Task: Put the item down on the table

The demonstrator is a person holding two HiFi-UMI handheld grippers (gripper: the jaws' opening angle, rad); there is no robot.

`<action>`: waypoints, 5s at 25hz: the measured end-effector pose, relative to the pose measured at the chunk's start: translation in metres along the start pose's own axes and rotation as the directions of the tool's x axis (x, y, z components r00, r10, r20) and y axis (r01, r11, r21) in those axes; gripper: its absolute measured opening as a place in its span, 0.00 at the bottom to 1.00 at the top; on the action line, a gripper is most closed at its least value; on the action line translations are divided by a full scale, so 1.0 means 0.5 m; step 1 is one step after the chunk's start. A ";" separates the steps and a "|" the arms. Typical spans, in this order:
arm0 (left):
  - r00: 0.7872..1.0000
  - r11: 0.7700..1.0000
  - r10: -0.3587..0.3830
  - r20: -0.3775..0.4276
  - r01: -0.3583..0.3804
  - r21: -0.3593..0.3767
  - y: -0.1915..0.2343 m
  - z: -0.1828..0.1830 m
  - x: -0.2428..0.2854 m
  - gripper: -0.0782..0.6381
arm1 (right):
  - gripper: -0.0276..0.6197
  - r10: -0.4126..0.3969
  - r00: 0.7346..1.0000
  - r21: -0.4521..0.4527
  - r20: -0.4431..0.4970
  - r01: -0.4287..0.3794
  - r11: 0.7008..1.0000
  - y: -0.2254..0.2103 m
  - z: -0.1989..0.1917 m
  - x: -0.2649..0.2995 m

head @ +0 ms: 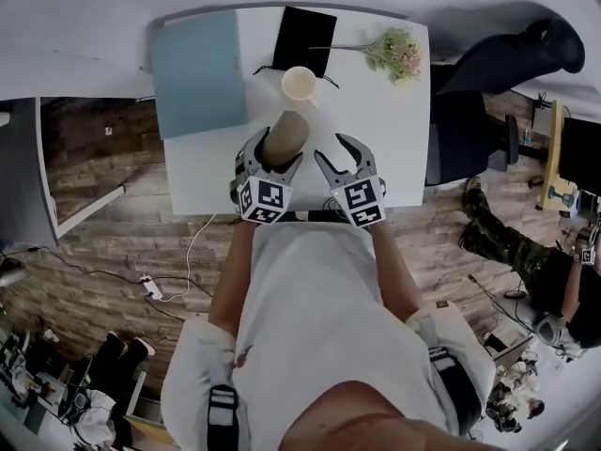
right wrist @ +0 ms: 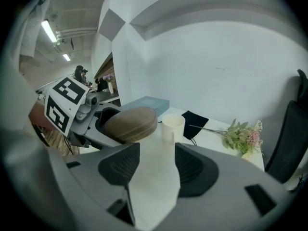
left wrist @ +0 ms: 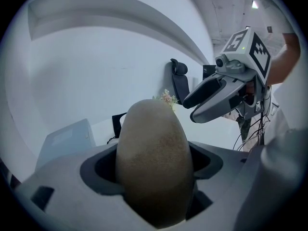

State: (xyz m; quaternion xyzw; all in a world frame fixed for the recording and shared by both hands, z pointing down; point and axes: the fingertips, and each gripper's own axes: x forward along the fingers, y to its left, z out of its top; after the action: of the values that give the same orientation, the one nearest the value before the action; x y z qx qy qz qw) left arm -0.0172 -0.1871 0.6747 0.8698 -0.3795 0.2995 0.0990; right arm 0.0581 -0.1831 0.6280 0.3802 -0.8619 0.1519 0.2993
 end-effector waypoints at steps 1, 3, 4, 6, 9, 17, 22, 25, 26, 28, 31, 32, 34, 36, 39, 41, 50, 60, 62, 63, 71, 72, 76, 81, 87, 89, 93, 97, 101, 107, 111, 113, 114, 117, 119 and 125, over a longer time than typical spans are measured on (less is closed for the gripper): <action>1.000 1.000 -0.003 -0.005 0.003 0.000 -0.002 -0.003 0.003 0.67 | 0.40 0.002 1.000 0.001 -0.005 -0.002 1.000 0.000 -0.004 0.002; 1.000 1.000 -0.009 -0.015 0.009 -0.001 -0.006 -0.009 0.009 0.67 | 0.40 0.005 1.000 0.004 -0.014 -0.005 1.000 0.000 -0.012 0.006; 1.000 1.000 -0.012 -0.020 0.012 -0.001 -0.009 -0.012 0.012 0.67 | 0.40 0.007 1.000 0.005 -0.018 -0.007 1.000 0.000 -0.016 0.007; 0.999 1.000 -0.017 -0.029 0.017 -0.001 -0.014 -0.017 0.017 0.67 | 0.40 0.009 1.000 0.008 -0.026 -0.009 1.000 0.000 -0.023 0.008; 0.999 1.000 -0.022 -0.042 0.022 -0.005 -0.018 -0.025 0.024 0.67 | 0.40 0.013 0.999 0.011 -0.037 -0.013 1.000 0.000 -0.034 0.012; 0.995 0.999 -0.033 -0.090 0.031 -0.020 -0.022 -0.052 0.052 0.67 | 0.40 0.036 0.996 0.013 -0.076 -0.035 0.999 0.003 -0.069 0.034; 0.991 0.999 -0.044 -0.129 0.041 -0.026 -0.030 -0.072 0.071 0.67 | 0.40 0.047 0.994 0.016 -0.096 -0.046 0.999 0.003 -0.087 0.043; 0.988 0.999 -0.049 -0.149 0.046 -0.028 -0.034 -0.084 0.081 0.67 | 0.40 0.052 0.993 0.019 -0.104 -0.051 0.999 0.003 -0.095 0.049; 0.987 0.998 -0.052 -0.155 0.048 -0.030 -0.035 -0.088 0.084 0.67 | 0.40 0.053 0.993 0.020 -0.107 -0.051 0.998 0.002 -0.098 0.052; 0.984 0.998 -0.057 -0.166 0.052 -0.034 -0.037 -0.095 0.090 0.67 | 0.40 0.054 0.992 0.020 -0.113 -0.052 0.998 0.002 -0.102 0.055; 0.982 0.998 -0.062 -0.180 0.057 -0.035 -0.039 -0.102 0.098 0.67 | 0.40 0.057 0.991 0.025 -0.120 -0.055 0.998 0.000 -0.107 0.059; 0.981 0.998 -0.063 -0.184 0.058 -0.034 -0.040 -0.103 0.101 0.67 | 0.40 0.058 0.991 0.026 -0.122 -0.055 0.998 -0.001 -0.110 0.060; 0.979 0.998 -0.066 -0.193 0.060 -0.033 -0.041 -0.107 0.107 0.67 | 0.40 0.058 0.990 0.029 -0.128 -0.055 0.998 -0.004 -0.115 0.062; 0.977 0.997 -0.069 -0.202 0.064 -0.032 -0.042 -0.112 0.112 0.67 | 0.40 0.060 0.989 0.031 -0.135 -0.056 0.998 -0.005 -0.120 0.065; 0.973 0.997 -0.074 -0.217 0.068 -0.033 -0.045 -0.122 0.117 0.67 | 0.40 0.063 0.988 0.034 -0.142 -0.059 0.998 -0.005 -0.127 0.067; 0.971 0.997 -0.077 -0.225 0.071 -0.035 -0.048 -0.129 0.121 0.67 | 0.40 0.065 0.987 0.035 -0.146 -0.060 0.998 -0.006 -0.132 0.068; 0.965 0.996 -0.091 -0.246 0.084 -0.035 -0.058 -0.144 0.132 0.67 | 0.40 0.074 0.984 0.037 -0.162 -0.069 0.997 -0.004 -0.144 0.078; 0.955 0.995 -0.096 -0.280 0.098 -0.007 -0.062 -0.150 0.141 0.68 | 0.40 0.078 0.982 0.038 -0.170 -0.072 0.997 -0.003 -0.147 0.084; 0.953 0.995 -0.094 -0.289 0.098 -0.002 -0.063 -0.153 0.143 0.68 | 0.40 0.077 0.983 0.039 -0.169 -0.072 0.997 -0.002 -0.146 0.084; 0.952 0.995 -0.094 -0.293 0.098 -0.001 -0.063 -0.154 0.144 0.68 | 0.40 0.077 0.983 0.039 -0.169 -0.071 0.997 -0.002 -0.146 0.084; 0.944 0.994 -0.103 -0.313 0.106 -0.007 -0.066 -0.157 0.150 0.68 | 0.40 0.070 0.983 0.041 -0.170 -0.064 0.997 -0.004 -0.148 0.083; 0.944 0.994 -0.105 -0.314 0.107 -0.009 -0.067 -0.157 0.150 0.68 | 0.40 0.069 0.983 0.041 -0.170 -0.063 0.997 -0.004 -0.148 0.084; 0.942 0.994 -0.111 -0.317 0.113 -0.014 -0.066 -0.159 0.152 0.69 | 0.41 0.066 0.983 0.042 -0.171 -0.060 0.997 -0.002 -0.147 0.087; 0.942 0.994 -0.107 -0.319 0.110 -0.011 -0.067 -0.158 0.150 0.69 | 0.41 0.057 0.983 0.040 -0.172 -0.051 0.998 -0.002 -0.144 0.084; 0.942 0.992 -0.120 -0.313 0.123 -0.009 -0.068 -0.155 0.151 0.70 | 0.41 0.030 0.983 0.008 -0.182 -0.029 1.000 -0.009 -0.144 0.078; 0.944 0.992 -0.123 -0.308 0.127 -0.007 -0.068 -0.153 0.149 0.71 | 0.41 0.023 0.983 0.012 -0.183 -0.021 1.000 -0.008 -0.144 0.076; 0.949 0.990 -0.140 -0.282 0.136 -0.033 -0.068 -0.142 0.141 0.73 | 0.42 0.011 0.986 0.030 -0.165 -0.006 1.000 -0.004 -0.134 0.074; 0.955 0.989 -0.148 -0.256 0.141 -0.043 -0.065 -0.125 0.126 0.74 | 0.42 -0.008 0.988 0.041 -0.155 0.015 0.999 0.000 -0.128 0.067; 0.970 0.990 -0.141 -0.199 0.135 -0.041 -0.056 -0.094 0.101 0.74 | 0.42 -0.043 0.991 0.044 -0.128 0.049 0.998 0.001 -0.113 0.053; 0.992 0.994 -0.112 -0.054 0.111 -0.023 -0.025 -0.012 0.045 0.71 | 0.42 -0.131 0.990 0.056 -0.052 0.134 0.989 -0.014 -0.065 0.010; 0.994 0.995 -0.096 0.050 0.096 0.002 -0.001 0.052 0.002 0.68 | 0.42 -0.191 0.982 0.057 0.008 0.190 0.980 -0.024 -0.023 -0.024; 0.992 0.997 -0.077 0.104 0.076 0.020 0.015 0.088 -0.024 0.67 | 0.42 -0.217 0.975 0.056 0.043 0.215 0.975 -0.026 0.005 -0.042; 0.989 0.998 -0.063 0.132 0.060 0.028 0.024 0.107 -0.040 0.65 | 0.42 -0.230 0.971 0.055 0.062 0.226 0.972 -0.026 0.021 -0.054; 0.976 0.999 -0.024 0.218 0.017 0.036 0.049 0.162 -0.086 0.64 | 0.42 -0.269 0.955 0.051 0.123 0.265 0.963 -0.028 0.072 -0.092; 0.962 0.999 -0.004 0.273 -0.005 0.032 0.064 0.195 -0.112 0.64 | 0.43 -0.295 0.941 0.043 0.167 0.292 0.955 -0.031 0.107 -0.116; 0.887 0.996 0.038 0.459 -0.072 0.056 0.098 0.318 -0.213 0.62 | 0.44 -0.372 0.874 0.045 0.313 0.377 0.925 -0.024 0.210 -0.198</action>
State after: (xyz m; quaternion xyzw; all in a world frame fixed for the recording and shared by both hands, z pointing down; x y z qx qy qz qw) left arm -0.0386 -0.2205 0.4810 0.9077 -0.4056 0.1021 -0.0326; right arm 0.0777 -0.1864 0.4845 0.5565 -0.8099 0.0210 0.1845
